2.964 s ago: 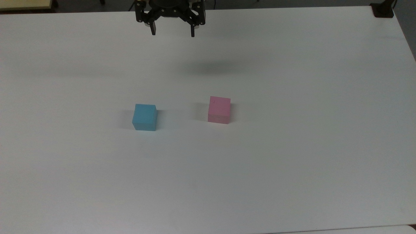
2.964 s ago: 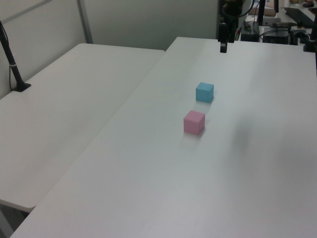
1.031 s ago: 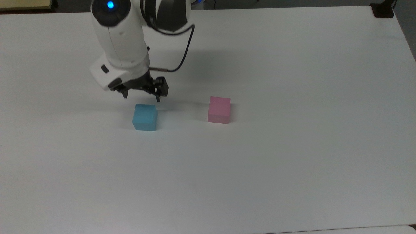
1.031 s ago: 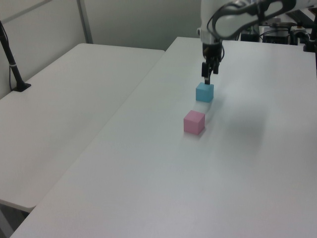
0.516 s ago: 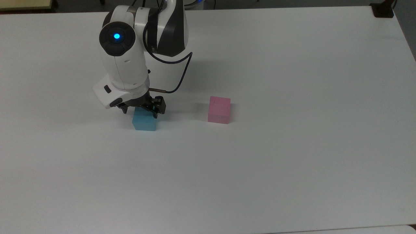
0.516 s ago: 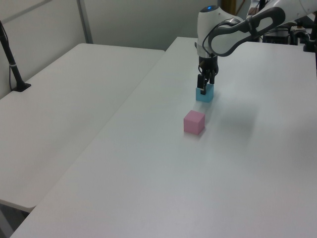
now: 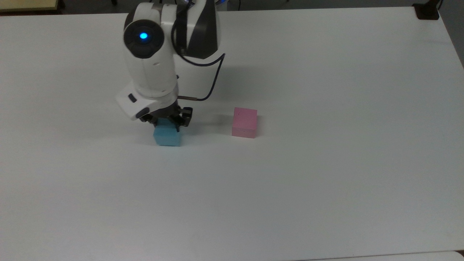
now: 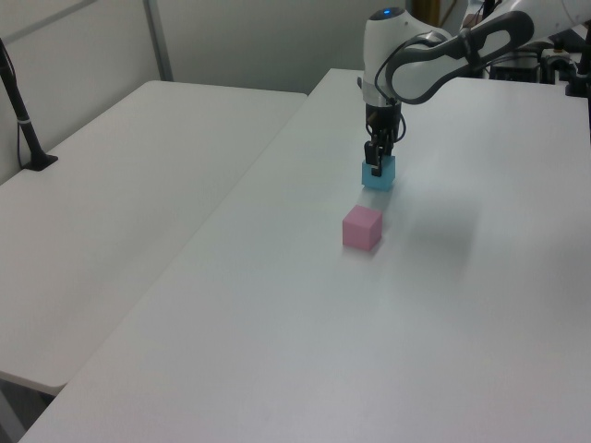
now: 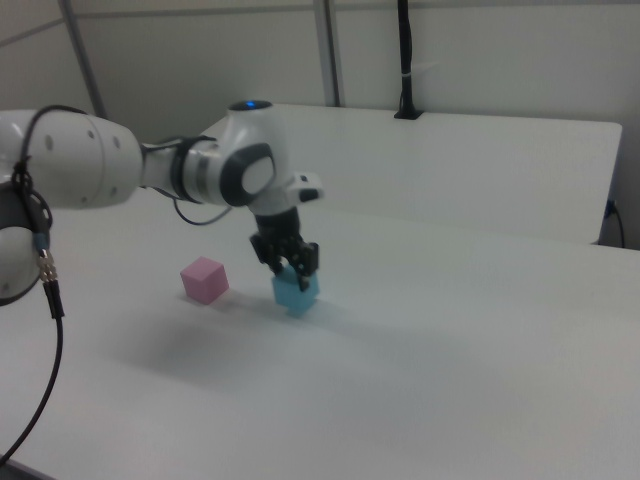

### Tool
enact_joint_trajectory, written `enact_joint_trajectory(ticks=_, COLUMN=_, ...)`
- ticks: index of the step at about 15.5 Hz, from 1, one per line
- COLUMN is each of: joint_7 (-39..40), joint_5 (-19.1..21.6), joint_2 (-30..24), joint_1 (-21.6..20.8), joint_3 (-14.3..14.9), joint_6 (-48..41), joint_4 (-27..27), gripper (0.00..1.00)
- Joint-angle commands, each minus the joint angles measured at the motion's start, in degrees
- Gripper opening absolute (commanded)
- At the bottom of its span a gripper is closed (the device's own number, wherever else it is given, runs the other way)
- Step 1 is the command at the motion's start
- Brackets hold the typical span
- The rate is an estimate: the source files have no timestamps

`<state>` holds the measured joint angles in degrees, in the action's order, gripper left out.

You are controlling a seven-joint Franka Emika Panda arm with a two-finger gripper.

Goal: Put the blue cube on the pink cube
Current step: 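Carry the light-blue cube over the pink cube and lower it onto it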

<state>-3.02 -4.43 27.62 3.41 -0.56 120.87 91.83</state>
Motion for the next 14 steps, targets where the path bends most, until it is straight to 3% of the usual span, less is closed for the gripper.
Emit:
enact_joint_trajectory(ticks=1, joint_7=-2.7, joint_5=0.1, joint_2=-6.1, joint_1=-6.6, joint_3=-0.1, joint_6=-6.9, joint_4=0.7, gripper=0.21)
enact_joint_trajectory(ticks=6, joint_7=-12.0, joint_5=0.1, joint_2=-6.7, joint_1=-14.6, joint_3=-0.2, joint_6=-7.3, joint_4=-1.0, gripper=0.25)
enact_joint_trajectory(ticks=10, joint_7=-14.3, joint_5=-0.8, joint_2=-4.4, joint_1=-17.0, joint_3=-0.1, joint_6=-6.6, joint_4=-0.8, gripper=0.34)
enact_joint_trajectory(ticks=11, joint_7=-14.3, joint_5=-0.8, joint_2=-4.2, joint_1=-17.1, joint_3=-0.1, joint_6=-6.5, joint_4=-0.7, gripper=0.46)
enact_joint_trajectory(ticks=12, joint_7=-14.3, joint_5=-0.8, joint_2=-3.9, joint_1=-17.1, joint_3=-0.1, joint_6=-6.5, joint_4=-0.7, gripper=0.77)
enact_joint_trajectory(ticks=13, joint_7=-14.3, joint_5=-0.8, joint_2=-4.0, joint_1=-17.1, joint_3=-0.1, joint_6=-6.5, joint_4=-0.7, gripper=0.97)
enact_joint_trajectory(ticks=14, joint_7=-14.2, joint_5=-0.7, joint_2=-4.2, joint_1=-17.0, joint_3=-0.2, joint_6=-6.7, joint_4=-0.8, gripper=1.00)
